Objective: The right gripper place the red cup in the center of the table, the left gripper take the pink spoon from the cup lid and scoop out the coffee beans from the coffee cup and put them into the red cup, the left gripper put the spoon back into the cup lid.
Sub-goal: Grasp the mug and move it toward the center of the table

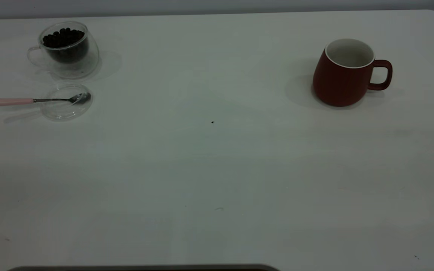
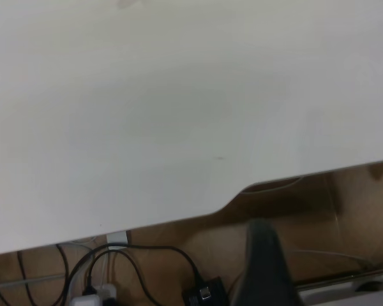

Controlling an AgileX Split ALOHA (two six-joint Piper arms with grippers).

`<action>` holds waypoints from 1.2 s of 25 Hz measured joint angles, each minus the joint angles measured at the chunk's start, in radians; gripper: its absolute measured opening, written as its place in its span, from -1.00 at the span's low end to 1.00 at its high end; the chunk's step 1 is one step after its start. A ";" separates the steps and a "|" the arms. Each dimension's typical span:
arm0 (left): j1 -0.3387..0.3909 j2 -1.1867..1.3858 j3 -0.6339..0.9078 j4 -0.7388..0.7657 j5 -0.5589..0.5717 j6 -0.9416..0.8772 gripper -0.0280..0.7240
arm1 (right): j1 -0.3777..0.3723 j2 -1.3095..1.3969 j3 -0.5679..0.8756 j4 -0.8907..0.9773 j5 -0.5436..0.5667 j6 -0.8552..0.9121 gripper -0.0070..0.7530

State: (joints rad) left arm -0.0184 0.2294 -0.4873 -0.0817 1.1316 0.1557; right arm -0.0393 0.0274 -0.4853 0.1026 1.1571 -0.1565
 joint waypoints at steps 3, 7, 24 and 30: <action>0.000 0.000 0.000 0.000 0.000 0.000 0.60 | 0.000 0.000 0.000 -0.001 0.000 0.000 0.57; 0.000 0.000 0.000 0.000 0.000 0.001 0.60 | 0.000 0.000 0.000 -0.002 0.000 0.000 0.57; 0.000 0.000 0.000 0.000 0.000 0.001 0.60 | 0.000 0.495 -0.111 0.022 -0.208 -0.076 0.78; 0.000 0.000 0.000 0.000 0.000 0.001 0.60 | 0.000 0.948 -0.176 0.032 -0.462 -0.359 0.81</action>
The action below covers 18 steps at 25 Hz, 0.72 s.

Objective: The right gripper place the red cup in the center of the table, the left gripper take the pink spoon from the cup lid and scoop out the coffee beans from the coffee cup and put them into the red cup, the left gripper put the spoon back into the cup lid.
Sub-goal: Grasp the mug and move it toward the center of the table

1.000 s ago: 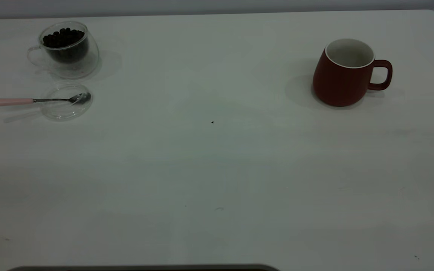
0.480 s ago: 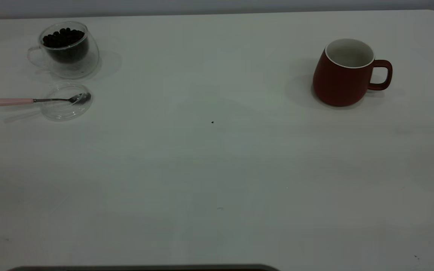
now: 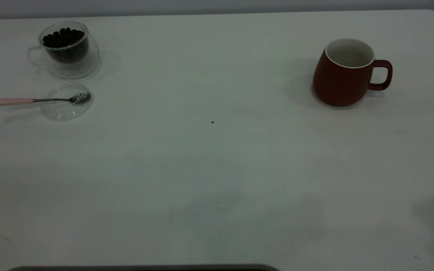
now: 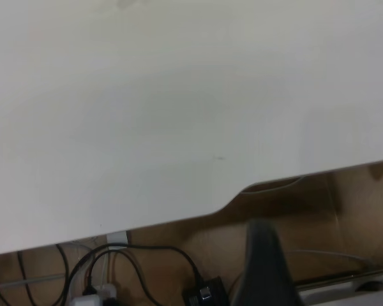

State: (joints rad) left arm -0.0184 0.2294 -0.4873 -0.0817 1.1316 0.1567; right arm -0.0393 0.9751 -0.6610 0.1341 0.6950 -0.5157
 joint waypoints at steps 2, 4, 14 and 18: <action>0.000 0.000 0.000 0.000 0.000 0.000 0.60 | 0.000 0.142 -0.002 0.004 -0.086 -0.148 0.81; 0.000 0.000 0.000 0.000 0.000 0.000 0.60 | 0.000 0.267 -0.008 0.017 -0.133 -0.289 0.81; 0.000 0.000 0.000 0.000 0.000 0.000 0.60 | 0.043 0.789 -0.181 0.045 -0.301 -0.565 0.76; 0.000 0.000 0.000 0.000 0.000 -0.001 0.60 | 0.078 0.912 -0.271 0.035 -0.342 -0.587 0.73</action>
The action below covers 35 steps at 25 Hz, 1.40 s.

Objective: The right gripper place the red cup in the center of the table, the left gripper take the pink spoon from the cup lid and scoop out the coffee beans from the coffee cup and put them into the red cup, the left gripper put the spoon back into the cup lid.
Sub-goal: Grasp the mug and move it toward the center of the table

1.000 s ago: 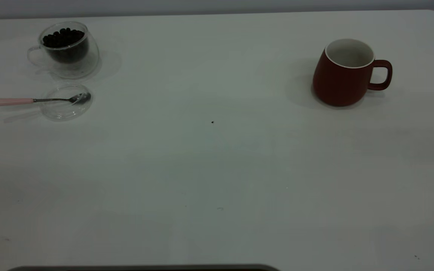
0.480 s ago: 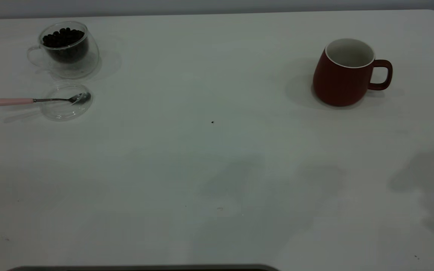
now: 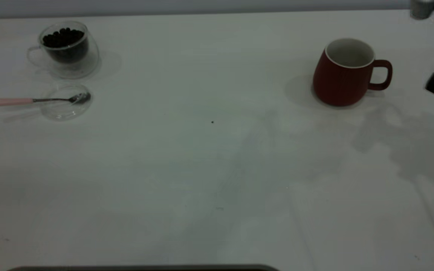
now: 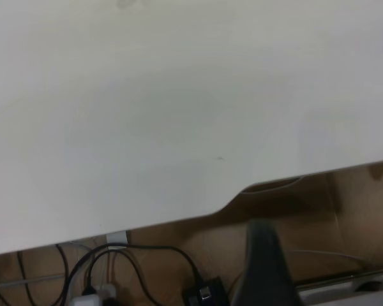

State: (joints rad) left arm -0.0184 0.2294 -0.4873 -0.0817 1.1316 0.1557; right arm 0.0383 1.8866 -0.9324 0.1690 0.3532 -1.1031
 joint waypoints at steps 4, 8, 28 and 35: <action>0.000 0.000 0.000 0.000 0.000 0.000 0.60 | 0.024 0.106 -0.086 -0.027 -0.015 -0.005 0.71; 0.000 0.000 0.000 0.000 -0.001 0.000 0.60 | 0.031 0.193 -0.159 -0.040 -0.039 -0.007 0.70; 0.000 0.000 0.000 0.000 -0.001 0.000 0.60 | 0.137 0.422 -0.387 -0.114 -0.098 -0.008 0.65; 0.000 0.000 0.000 0.000 -0.001 0.001 0.60 | 0.257 0.424 -0.391 -0.069 -0.111 0.003 0.63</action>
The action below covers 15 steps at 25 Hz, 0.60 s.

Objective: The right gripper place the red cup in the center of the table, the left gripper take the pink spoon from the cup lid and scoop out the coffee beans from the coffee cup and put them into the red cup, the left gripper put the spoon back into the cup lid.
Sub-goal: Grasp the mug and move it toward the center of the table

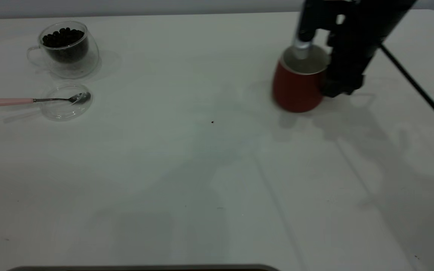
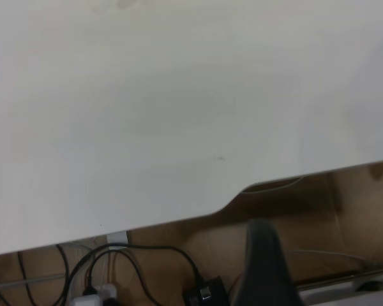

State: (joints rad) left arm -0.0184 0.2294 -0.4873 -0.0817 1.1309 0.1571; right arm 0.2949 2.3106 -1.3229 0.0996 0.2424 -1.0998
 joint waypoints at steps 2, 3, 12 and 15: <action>0.000 0.000 0.000 0.000 0.000 0.000 0.60 | 0.039 0.000 0.000 0.035 -0.001 0.001 0.61; 0.000 0.000 0.000 0.000 0.000 0.000 0.60 | 0.060 0.000 0.000 0.061 -0.005 0.001 0.61; 0.000 0.000 0.000 0.000 0.000 0.000 0.60 | 0.211 0.000 0.000 0.367 -0.097 0.008 0.59; 0.000 0.000 0.000 0.000 0.000 0.000 0.60 | 0.249 0.000 0.000 0.416 -0.129 0.008 0.59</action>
State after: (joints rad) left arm -0.0184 0.2294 -0.4873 -0.0817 1.1309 0.1571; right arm 0.5438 2.3106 -1.3229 0.5153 0.1131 -1.0918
